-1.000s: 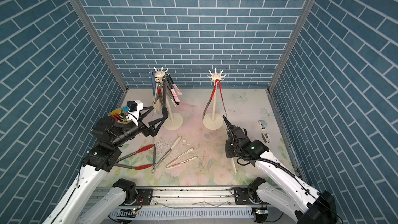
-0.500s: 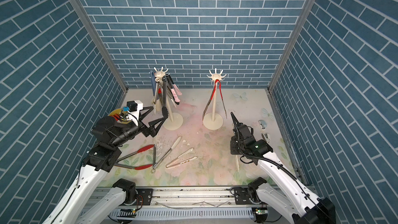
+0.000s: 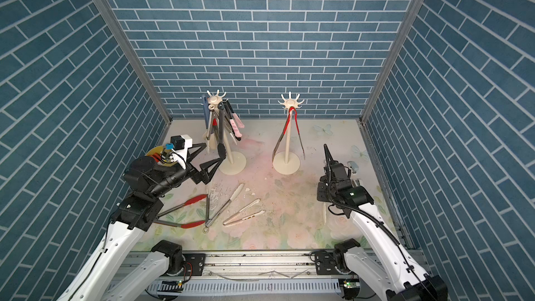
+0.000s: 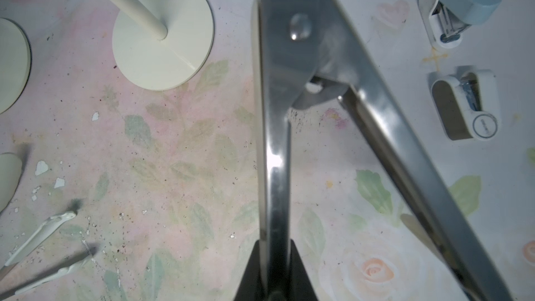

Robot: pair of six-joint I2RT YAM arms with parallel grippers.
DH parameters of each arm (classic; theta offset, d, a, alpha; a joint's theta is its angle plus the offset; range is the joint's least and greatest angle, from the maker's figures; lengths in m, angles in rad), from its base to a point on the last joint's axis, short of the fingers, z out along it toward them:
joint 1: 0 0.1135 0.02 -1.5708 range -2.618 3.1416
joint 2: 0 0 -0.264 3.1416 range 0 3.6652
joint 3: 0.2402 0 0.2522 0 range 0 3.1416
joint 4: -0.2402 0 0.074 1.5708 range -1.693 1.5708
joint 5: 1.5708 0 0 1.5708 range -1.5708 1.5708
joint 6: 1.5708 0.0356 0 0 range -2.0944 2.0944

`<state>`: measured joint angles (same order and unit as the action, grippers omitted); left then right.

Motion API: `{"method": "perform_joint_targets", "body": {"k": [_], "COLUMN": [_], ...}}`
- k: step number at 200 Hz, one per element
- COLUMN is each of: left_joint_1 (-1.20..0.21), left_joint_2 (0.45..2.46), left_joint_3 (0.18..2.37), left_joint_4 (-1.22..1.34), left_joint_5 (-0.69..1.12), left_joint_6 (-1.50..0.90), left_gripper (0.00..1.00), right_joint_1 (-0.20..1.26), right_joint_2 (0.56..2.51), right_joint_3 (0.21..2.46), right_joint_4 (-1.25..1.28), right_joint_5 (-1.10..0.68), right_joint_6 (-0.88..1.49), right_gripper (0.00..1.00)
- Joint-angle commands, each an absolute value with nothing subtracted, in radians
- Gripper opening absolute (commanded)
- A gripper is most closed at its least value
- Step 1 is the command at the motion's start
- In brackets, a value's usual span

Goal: Hang food tongs on kitchen utensil racks
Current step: Pick up the food tongs from the center of the board.

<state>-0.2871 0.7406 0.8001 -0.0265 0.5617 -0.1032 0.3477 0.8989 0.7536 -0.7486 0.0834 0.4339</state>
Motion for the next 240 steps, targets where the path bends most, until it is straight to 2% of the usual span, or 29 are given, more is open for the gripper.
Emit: {"method": "perform_joint_targets", "body": {"k": [1, 104, 240], "left_joint_1": [-0.293, -0.293, -0.293], "left_joint_2": [0.738, 0.745, 0.749], "left_joint_3": [0.821, 0.82, 0.819], "left_joint_4": [-0.025, -0.021, -0.021], "left_joint_5": [0.561, 0.569, 0.574], "left_joint_6": [-0.093, -0.094, -0.092], "left_gripper": [0.99, 0.99, 0.99], "right_joint_1": [0.312, 0.096, -0.151], "right_joint_2": [0.903, 0.947, 1.128], "right_joint_3": [0.795, 0.814, 0.899], "right_joint_4": [-0.711, -0.621, -0.395], "right_joint_5": [0.067, -0.083, -0.458], "right_joint_6": [0.396, 0.336, 0.282], "right_gripper": [0.0, 0.0, 0.0]}}
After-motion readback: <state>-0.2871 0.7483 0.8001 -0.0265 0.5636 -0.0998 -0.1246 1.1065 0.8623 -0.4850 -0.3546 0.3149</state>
